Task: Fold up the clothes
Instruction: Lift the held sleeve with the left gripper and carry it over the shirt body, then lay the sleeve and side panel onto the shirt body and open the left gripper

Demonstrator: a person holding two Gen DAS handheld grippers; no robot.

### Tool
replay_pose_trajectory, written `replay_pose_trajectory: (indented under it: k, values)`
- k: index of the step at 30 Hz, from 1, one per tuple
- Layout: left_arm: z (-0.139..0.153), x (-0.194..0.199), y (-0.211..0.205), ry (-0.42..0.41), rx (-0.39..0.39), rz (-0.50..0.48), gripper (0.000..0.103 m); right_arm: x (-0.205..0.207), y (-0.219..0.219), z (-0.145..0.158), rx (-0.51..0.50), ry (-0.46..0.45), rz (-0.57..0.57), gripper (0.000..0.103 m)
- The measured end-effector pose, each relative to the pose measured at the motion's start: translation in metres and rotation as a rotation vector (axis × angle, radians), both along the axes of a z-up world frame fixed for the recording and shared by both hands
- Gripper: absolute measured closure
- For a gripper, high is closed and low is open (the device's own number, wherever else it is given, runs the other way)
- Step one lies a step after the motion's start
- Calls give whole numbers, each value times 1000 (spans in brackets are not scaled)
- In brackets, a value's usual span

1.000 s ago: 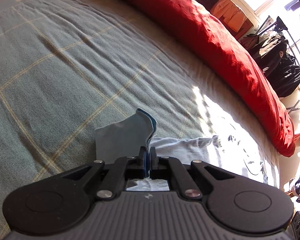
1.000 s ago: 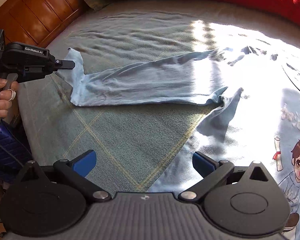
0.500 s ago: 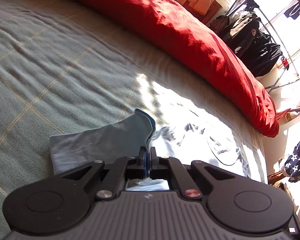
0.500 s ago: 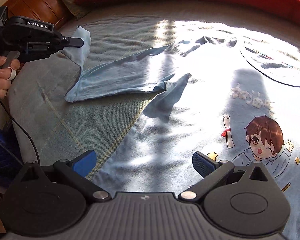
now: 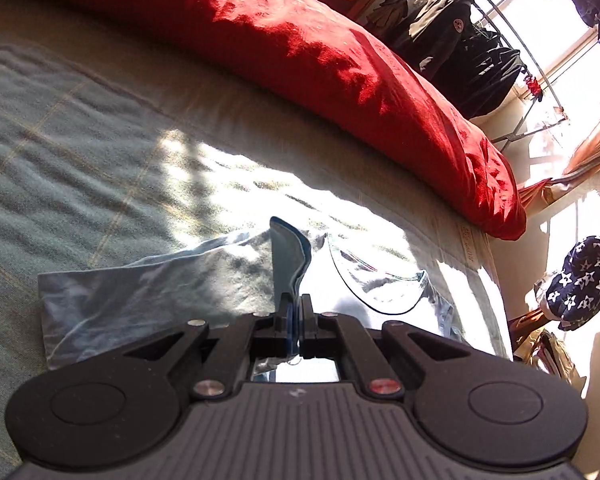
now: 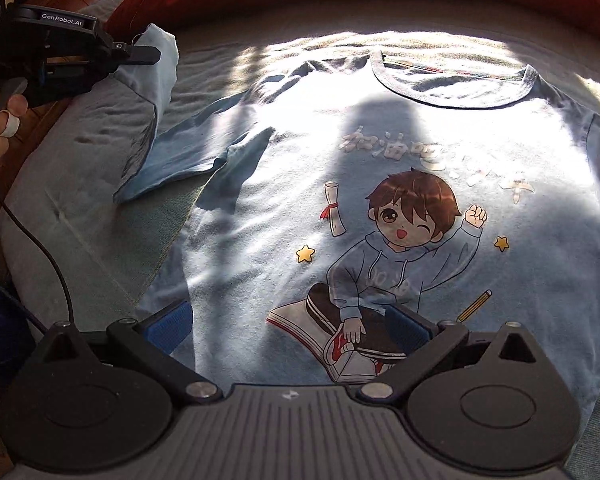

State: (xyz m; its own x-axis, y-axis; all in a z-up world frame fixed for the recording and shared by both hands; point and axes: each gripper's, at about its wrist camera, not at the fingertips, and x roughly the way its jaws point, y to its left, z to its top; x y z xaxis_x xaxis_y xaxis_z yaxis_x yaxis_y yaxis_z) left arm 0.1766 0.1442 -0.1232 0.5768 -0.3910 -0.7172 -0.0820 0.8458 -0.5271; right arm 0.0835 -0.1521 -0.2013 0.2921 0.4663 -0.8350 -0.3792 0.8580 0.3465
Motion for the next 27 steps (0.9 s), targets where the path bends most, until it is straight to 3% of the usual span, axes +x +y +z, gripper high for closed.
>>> replay_pose_trajectory:
  k: [14,27]
  values:
    - [-3,17,-80,-6,-43,-105,103,-11,-70,-4,-16,8,-100,0]
    - [-2,11,-145,-15,-86,-268,103,-25,-89,-6,-23,16,-85,0]
